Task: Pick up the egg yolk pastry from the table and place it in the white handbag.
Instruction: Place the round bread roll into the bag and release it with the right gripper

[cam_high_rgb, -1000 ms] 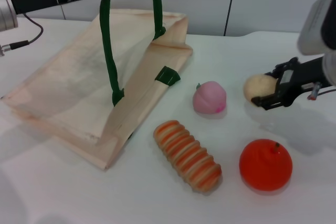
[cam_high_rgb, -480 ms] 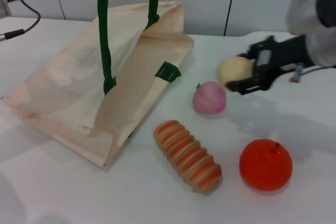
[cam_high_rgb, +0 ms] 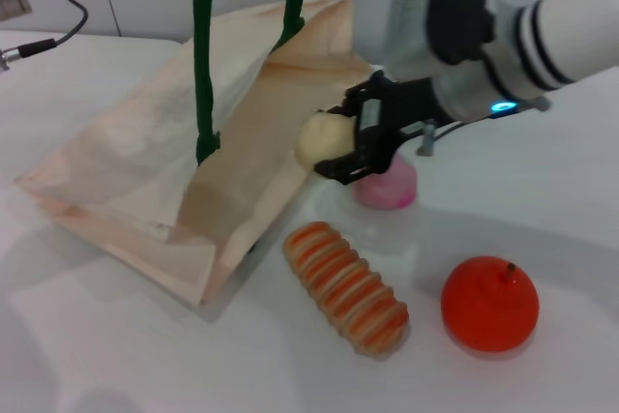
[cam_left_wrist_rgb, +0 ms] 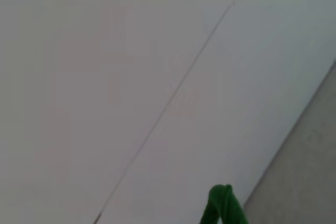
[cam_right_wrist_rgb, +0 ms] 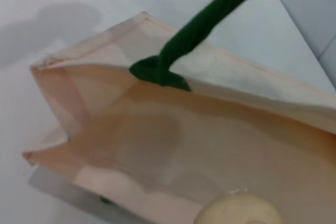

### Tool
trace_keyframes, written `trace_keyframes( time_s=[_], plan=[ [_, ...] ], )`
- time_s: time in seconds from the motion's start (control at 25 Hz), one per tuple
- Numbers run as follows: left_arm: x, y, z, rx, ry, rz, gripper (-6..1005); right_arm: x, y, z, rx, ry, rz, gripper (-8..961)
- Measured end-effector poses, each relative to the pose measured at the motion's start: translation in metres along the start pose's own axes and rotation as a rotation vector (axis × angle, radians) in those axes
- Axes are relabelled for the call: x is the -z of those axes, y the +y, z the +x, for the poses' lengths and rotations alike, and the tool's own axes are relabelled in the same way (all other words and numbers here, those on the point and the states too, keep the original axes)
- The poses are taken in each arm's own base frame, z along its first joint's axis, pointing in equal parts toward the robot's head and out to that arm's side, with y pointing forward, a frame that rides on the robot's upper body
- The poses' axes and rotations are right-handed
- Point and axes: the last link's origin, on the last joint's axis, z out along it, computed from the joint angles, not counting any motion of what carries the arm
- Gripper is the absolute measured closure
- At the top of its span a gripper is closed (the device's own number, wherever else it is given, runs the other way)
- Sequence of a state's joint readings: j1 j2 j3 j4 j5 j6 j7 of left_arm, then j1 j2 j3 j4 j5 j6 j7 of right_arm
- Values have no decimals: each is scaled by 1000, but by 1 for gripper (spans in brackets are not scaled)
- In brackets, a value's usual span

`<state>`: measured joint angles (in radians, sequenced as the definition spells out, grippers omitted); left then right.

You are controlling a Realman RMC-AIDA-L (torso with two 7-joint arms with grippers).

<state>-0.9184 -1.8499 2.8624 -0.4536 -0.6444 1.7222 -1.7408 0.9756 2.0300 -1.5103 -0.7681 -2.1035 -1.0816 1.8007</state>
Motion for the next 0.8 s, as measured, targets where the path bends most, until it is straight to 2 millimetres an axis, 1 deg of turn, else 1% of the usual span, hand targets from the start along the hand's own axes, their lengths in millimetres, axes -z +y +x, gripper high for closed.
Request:
trace_keyframes(
  time_s=[0.12,0.44,0.64,0.8],
  plan=[
    [-1,1,1,4,2,-7,878,-11,3,-12,20,-13,-5,253],
    [-4,4,5,2,10,-25,879,-30,13,-43,90,-54,-17,256],
    [-9,8,8,-5,6,-53,879,-41,17,-57,128,-79,15,257],
    [-14,11,10,-10,4,-71,879,-48,16,-62,131,-101,62,258]
  ],
)
